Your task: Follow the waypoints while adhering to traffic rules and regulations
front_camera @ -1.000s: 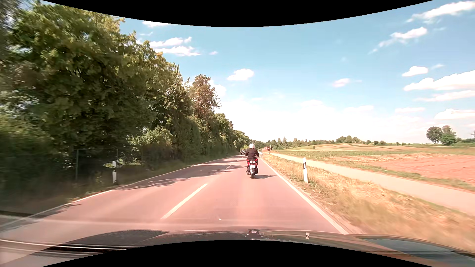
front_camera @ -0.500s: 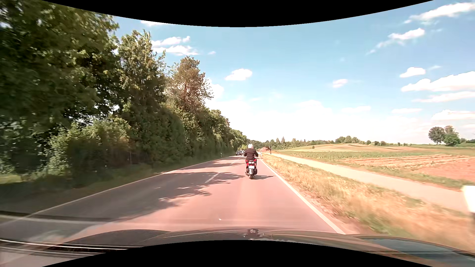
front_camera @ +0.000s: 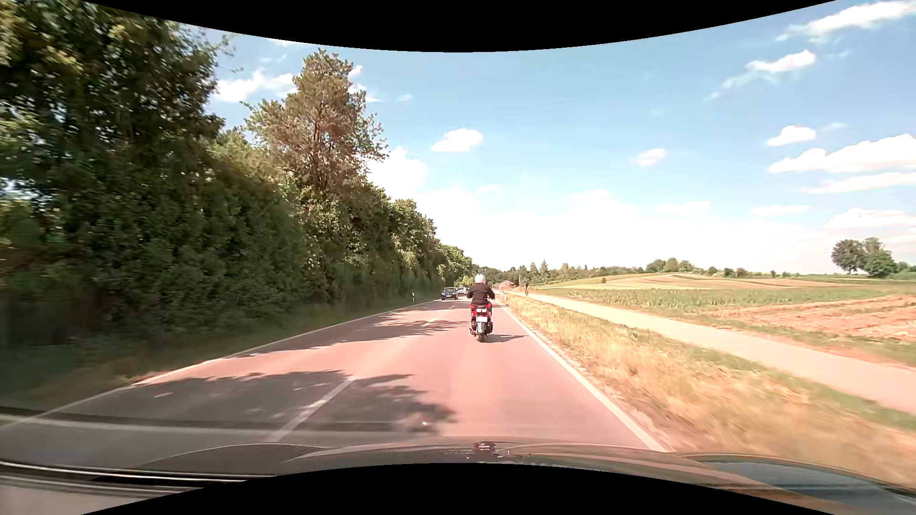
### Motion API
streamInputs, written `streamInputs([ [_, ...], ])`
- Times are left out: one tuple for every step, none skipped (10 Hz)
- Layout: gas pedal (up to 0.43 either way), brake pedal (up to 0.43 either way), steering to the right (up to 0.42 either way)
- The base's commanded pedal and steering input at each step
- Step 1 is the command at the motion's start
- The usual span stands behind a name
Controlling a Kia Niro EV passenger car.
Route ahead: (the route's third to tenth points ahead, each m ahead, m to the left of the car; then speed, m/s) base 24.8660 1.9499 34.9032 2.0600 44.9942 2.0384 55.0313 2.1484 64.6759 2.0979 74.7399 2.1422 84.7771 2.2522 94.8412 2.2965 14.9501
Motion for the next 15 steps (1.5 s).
streamInputs([
  [0.189,0.012,0.001],
  [0.189,0.012,0.001],
  [0.189,0.012,0.001],
  [0.189,0.012,0.001],
  [0.189,0.012,0.001],
  [0.189,0.012,0.001],
  [0.177,0.012,0.0],
  [0.177,0.012,0.0],
  [0.157,0.012,0.0],
  [0.118,0.012,0.0],
  [0.118,0.012,0.0],
  [0.118,0.012,0.001],
  [0.118,0.012,0.001],
  [0.118,0.012,0.001],
  [0.118,0.012,0.001],
])
